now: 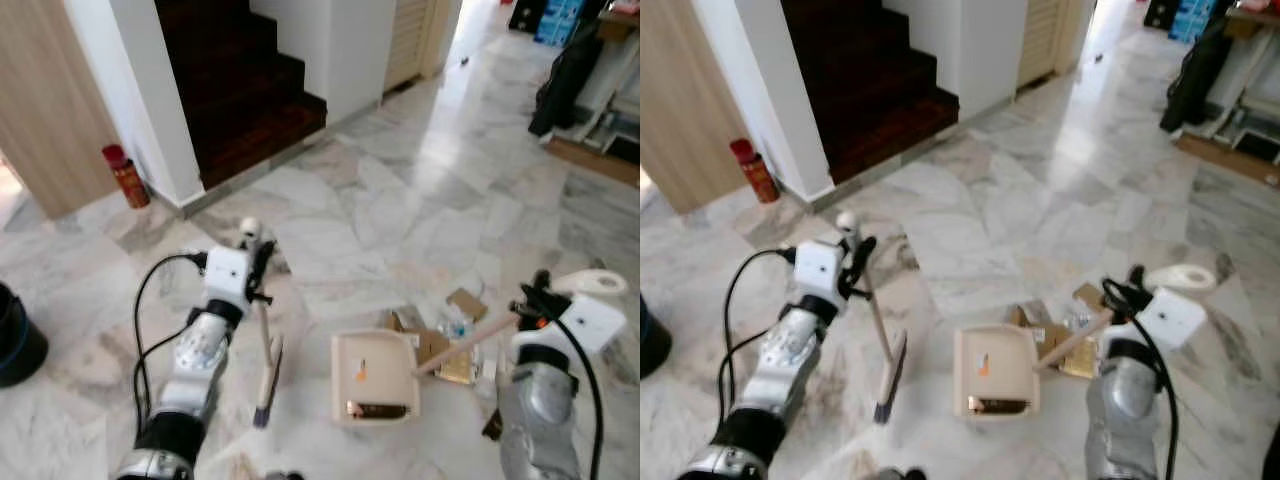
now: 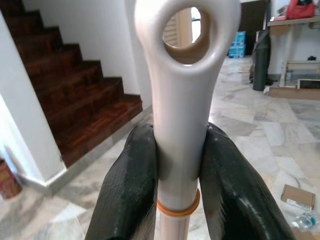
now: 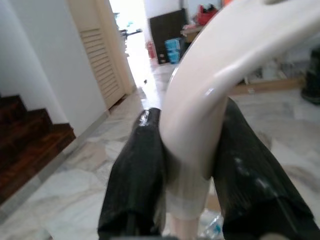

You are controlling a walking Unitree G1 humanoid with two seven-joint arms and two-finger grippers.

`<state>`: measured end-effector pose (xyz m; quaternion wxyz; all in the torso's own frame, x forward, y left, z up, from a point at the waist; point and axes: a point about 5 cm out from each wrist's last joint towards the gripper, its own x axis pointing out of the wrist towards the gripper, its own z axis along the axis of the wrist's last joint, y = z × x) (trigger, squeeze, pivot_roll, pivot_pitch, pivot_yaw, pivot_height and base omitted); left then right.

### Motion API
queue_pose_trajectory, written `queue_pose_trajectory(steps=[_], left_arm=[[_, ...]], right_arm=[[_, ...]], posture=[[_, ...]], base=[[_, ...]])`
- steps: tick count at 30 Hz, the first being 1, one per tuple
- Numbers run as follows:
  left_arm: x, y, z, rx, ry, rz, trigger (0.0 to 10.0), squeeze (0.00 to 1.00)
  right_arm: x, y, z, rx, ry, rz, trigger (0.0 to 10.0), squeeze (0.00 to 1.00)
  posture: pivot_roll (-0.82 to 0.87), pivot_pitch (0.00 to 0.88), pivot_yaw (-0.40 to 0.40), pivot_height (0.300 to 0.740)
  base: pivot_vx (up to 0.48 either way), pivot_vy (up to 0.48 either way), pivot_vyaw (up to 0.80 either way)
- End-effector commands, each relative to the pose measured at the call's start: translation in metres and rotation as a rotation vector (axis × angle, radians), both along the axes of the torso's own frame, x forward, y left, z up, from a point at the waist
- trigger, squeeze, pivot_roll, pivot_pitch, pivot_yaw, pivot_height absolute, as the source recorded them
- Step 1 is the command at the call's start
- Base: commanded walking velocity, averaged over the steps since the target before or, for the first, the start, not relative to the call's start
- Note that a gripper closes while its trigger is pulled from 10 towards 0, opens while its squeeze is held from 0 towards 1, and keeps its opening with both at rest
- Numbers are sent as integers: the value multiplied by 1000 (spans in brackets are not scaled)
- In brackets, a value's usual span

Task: Sweep floor

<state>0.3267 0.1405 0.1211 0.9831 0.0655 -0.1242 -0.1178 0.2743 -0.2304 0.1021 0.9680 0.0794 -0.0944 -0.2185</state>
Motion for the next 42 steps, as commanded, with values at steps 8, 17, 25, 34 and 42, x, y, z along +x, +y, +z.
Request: queue_pose_trajectory(steps=[8,17,25,34,42], left_arm=[[1,-3,11,-11,-42,-16,10000,0],[2,-3,15,-12,-44,-14,10000,0],[3,-2,16,-13,-44,-11,10000,0],[2,-1,16,-10,-39,-14,10000,0],[1,-1,15,-12,-33,-15,10000,0]], right_arm=[[-1,-5,9,5,-41,-18,10000,0],[2,-5,12,6,-49,-12,10000,0],[4,-4,13,11,-47,-8,10000,0],[3,-2,12,18,-42,-4,10000,0],[4,-2,10,18,-35,-2,10000,0]], posture=[[62,24,12,740],[73,52,15,740],[76,67,17,740],[82,86,20,740],[84,94,19,740]], base=[[0,343,0],[0,345,0],[0,344,0],[0,344,0],[0,341,0]])
